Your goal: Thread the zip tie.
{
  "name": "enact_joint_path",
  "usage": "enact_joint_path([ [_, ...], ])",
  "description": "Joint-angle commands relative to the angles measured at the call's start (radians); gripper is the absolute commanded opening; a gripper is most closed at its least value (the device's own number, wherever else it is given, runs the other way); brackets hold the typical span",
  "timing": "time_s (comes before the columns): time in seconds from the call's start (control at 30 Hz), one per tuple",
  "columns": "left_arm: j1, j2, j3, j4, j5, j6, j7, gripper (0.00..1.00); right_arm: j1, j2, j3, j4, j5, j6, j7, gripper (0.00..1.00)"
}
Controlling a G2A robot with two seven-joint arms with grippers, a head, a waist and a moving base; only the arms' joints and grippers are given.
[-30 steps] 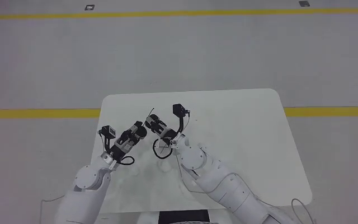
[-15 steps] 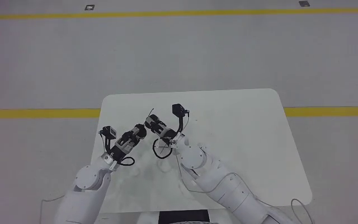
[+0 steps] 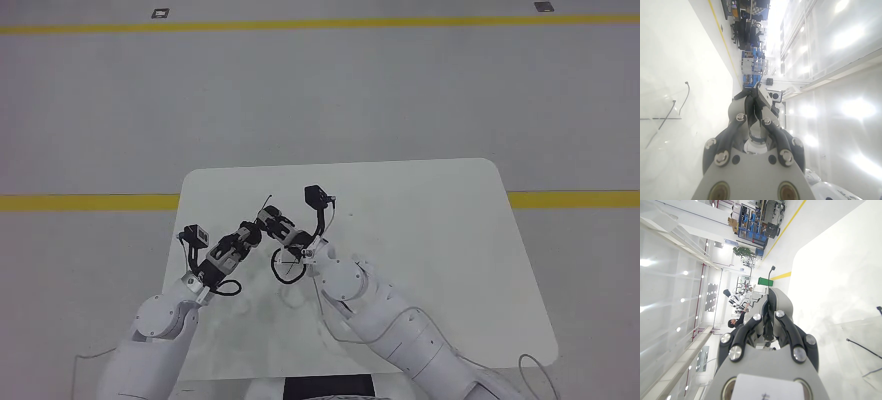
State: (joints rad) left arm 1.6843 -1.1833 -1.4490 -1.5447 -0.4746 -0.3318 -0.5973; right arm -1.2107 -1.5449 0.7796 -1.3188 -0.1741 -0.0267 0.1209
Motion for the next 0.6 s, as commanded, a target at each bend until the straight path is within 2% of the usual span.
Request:
enact_joint_path([
  [0.0, -0.001, 0.001, 0.001, 0.0, -0.001, 0.0, 0.002, 0.05, 0.0, -0.001, 0.002, 0.001, -0.001, -0.001, 0.002, 0.0],
  [0.1, -0.002, 0.002, 0.003, 0.0, -0.002, -0.001, 0.005, 0.11, -0.002, -0.002, 0.007, -0.001, -0.002, -0.003, 0.003, 0.0],
  [0.23, -0.004, 0.003, 0.004, 0.0, -0.008, -0.004, 0.009, 0.14, -0.007, -0.002, 0.014, -0.006, -0.006, -0.005, 0.007, 0.0],
  [0.57, -0.004, 0.006, 0.006, 0.003, -0.016, -0.005, 0.014, 0.11, -0.021, -0.001, 0.027, -0.017, -0.01, -0.013, 0.028, 0.0],
])
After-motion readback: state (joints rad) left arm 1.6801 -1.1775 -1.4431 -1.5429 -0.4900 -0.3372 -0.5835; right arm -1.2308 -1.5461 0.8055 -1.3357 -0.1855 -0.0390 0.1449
